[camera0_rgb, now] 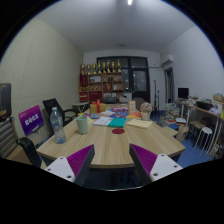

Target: Pour water

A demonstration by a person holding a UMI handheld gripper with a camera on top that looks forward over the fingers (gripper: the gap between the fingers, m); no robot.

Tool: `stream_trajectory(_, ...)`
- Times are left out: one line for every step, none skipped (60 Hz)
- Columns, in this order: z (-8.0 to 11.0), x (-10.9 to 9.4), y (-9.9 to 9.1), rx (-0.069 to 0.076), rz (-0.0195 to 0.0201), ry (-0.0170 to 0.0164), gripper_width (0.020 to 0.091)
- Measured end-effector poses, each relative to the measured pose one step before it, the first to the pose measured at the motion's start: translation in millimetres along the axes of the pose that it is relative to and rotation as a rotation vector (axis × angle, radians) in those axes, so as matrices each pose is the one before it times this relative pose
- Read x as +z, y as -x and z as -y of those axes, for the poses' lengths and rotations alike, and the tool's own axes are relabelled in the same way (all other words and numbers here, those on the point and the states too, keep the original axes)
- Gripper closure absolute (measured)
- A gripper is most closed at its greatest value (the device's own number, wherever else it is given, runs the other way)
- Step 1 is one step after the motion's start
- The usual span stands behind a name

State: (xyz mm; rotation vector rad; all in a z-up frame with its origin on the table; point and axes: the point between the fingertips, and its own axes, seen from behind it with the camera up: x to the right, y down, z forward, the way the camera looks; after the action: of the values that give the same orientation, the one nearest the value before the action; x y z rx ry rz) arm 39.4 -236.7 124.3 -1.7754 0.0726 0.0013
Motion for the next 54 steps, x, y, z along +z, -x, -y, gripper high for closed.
stream_trajectory(0.4, 0.14, 0.42, -0.0001, 0.00029, -0.00134, 0.03)
stream_trajectory(0.44, 0.12, 0.65, -0.0014, 0.00114, -0.00099, 0.03)
stream_trajectory(0.28, 0.18, 0.79, -0.0024, 0.00214, -0.00066, 0.0299)
stream_trajectory(0.12, 0.08, 1.07, -0.0035, 0.003, -0.00017, 0.0299)
stream_trajectory(0.67, -0.02, 0.87, -0.0044, 0.00335, -0.00033, 0.0299)
stream_trajectory(0.34, 0.01, 1.07, -0.0037, 0.00332, -0.00053, 0.03)
stream_trajectory(-0.9, 0.3, 0.72, -0.0043, 0.00343, -0.00084, 0.0297)
stream_trajectory(-0.17, -0.01, 0.91, -0.0036, 0.00281, -0.00035, 0.03)
stream_trajectory(-0.32, -0.14, 0.79, -0.0036, 0.00218, 0.00025, 0.03)
stream_trajectory(-0.24, -0.24, 1.05, -0.0039, 0.00158, 0.00061, 0.0299)
stream_trajectory(-2.92, -0.68, -2.65, -0.0043, 0.00328, 0.00036, 0.0299)
stream_trajectory(-0.67, -0.23, 1.77, -0.0039, 0.00271, 0.00126, 0.0298)
stream_trajectory(-0.06, 0.14, 1.82, -0.0036, 0.0034, -0.00066, 0.0298)
stream_trajectory(0.27, 0.03, 2.29, -0.0024, 0.0041, -0.00231, 0.0298)
stream_trajectory(0.01, 0.09, 2.66, -0.0016, 0.00422, -0.00307, 0.0297)
stream_trajectory(2.69, 0.7, 7.21, -0.0006, 0.00388, -0.00148, 0.0292)
stream_trajectory(0.14, 0.16, 4.25, -0.0013, 0.00728, -0.00246, 0.029)
stream_trajectory(0.01, 0.45, 5.12, -0.001, 0.00934, -0.00249, 0.029)
stream_trajectory(-0.06, 0.45, 6.23, -0.0004, 0.00957, -0.0033, 0.0286)
stream_trajectory(0.36, 1.01, 6.03, -0.0002, 0.00924, -0.00402, 0.0285)
stream_trajectory(-2.13, 0.66, 2.79, -0.0003, 0.01148, -0.00575, 0.0288)
stream_trajectory(0.51, 1.83, 7.06, -0.0002, 0.01106, -0.00442, 0.0284)
stream_trajectory(0.48, 2.41, 7.96, -0.0016, 0.01351, -0.00361, 0.0284)
stream_trajectory(0.53, 2.68, 8.61, -0.0034, 0.01646, -0.00387, 0.0286)
stream_trajectory(0.99, 3.21, 10.6, -0.0049, 0.01962, -0.00508, 0.0286)
stream_trajectory(0.91, 4.35, 10.44, -0.0051, 0.01992, -0.0056, 0.0287)
stream_trajectory(1.05, 4.77, 10.62, -0.0043, 0.01908, -0.00549, 0.0289)
stream_trajectory(1.55, 5.27, 9.66, -0.0039, 0.01821, -0.00603, 0.0285)
stream_trajectory(2.18, 5.62, 10.85, -0.0036, 0.01826, -0.00658, 0.0283)
stream_trajectory(2.46, 6.18, 10.24, -0.0035, 0.01776, -0.00738, 0.0286)
stream_trajectory(2.59, 6.26, 9.87, -0.0032, 0.01641, -0.0074, 0.0287)
stream_trajectory(2.52, 7.4, 9.42, -0.0039, 0.01526, -0.00655, 0.0287)
stream_trajectory(2.32, 7.51, 8.82, -0.0052, 0.01358, -0.00615, 0.0288)
stream_trajectory(2.19, 7.7, 8.66, -0.0049, 0.01318, -0.00593, 0.0286)
stream_trajectory(1.81, 8.19, 7.79, -0.0042, 0.01097, -0.00555, 0.0284)
stream_trajectory(2.34, 8.75, 7.2, -0.0033, 0.00784, -0.00546, 0.0284)
stream_trajectory(2.31, 8.85, 6.63, -0.0025, 0.00557, -0.0041, 0.0274)
stream_trajectory(1.59, 9.31, 6.38, -0.0019, 0.00339, -0.00261, 0.0266)
stream_trajectory(1.89, 9.14, 6.52, -0.0007, 0.0031, -0.00199, 0.0267)
stream_trajectory(1.78, 8.82, 6.21, -0.0003, 0.00289, -0.00085, 0.0267)
stream_trajectory(1.57, 8.77, 5.75, 0.0004, -0.00057, -0.00014, 0.0266)
stream_trajectory(1.62, 8.53, 4.78, 0.0013, -0.0034, -0.00038, 0.0264)
stream_trajectory(1.46, 8.78, 4.13, 0.0016, -0.00499, -0.00116, 0.0267)
stream_trajectory(2.28, 8.18, 4.14, 0.0018, -0.00637, -0.00309, 0.0266)
stream_trajectory(2.49, 8.08, 3.74, 0.0016, -0.00805, -0.00557, 0.0266)
stream_trajectory(2.67, 7.82, 2.57, 0.0017, -0.01044, -0.00731, 0.0266)
stream_trajectory(2.31, 7.87, 1.85, 0.0002, -0.01267, -0.00626, 0.0265)
stream_trajectory(1.71, 7.85, 1.35, -0.0019, -0.01398, -0.00416, 0.0265)
stream_trajectory(1.26, 7.57, 1.12, -0.0039, -0.01614, -0.00275, 0.0265)
stream_trajectory(1.14, 6.51, 0.44, -0.0053, -0.01688, -0.00318, 0.0266)
stream_trajectory(0.95, 6.82, 0.36, -0.0063, -0.0175, -0.00202, 0.0264)
stream_trajectory(0.17, 6.37, -0.07, -0.0075, -0.01692, -0.00111, 0.0268)
stream_trajectory(0.02, 6.17, -0.25, -0.0087, -0.01501, -0.00089, 0.0266)
stream_trajectory(-0.1, 5.65, 0.18, -0.0088, -0.01342, -0.00104, 0.0265)
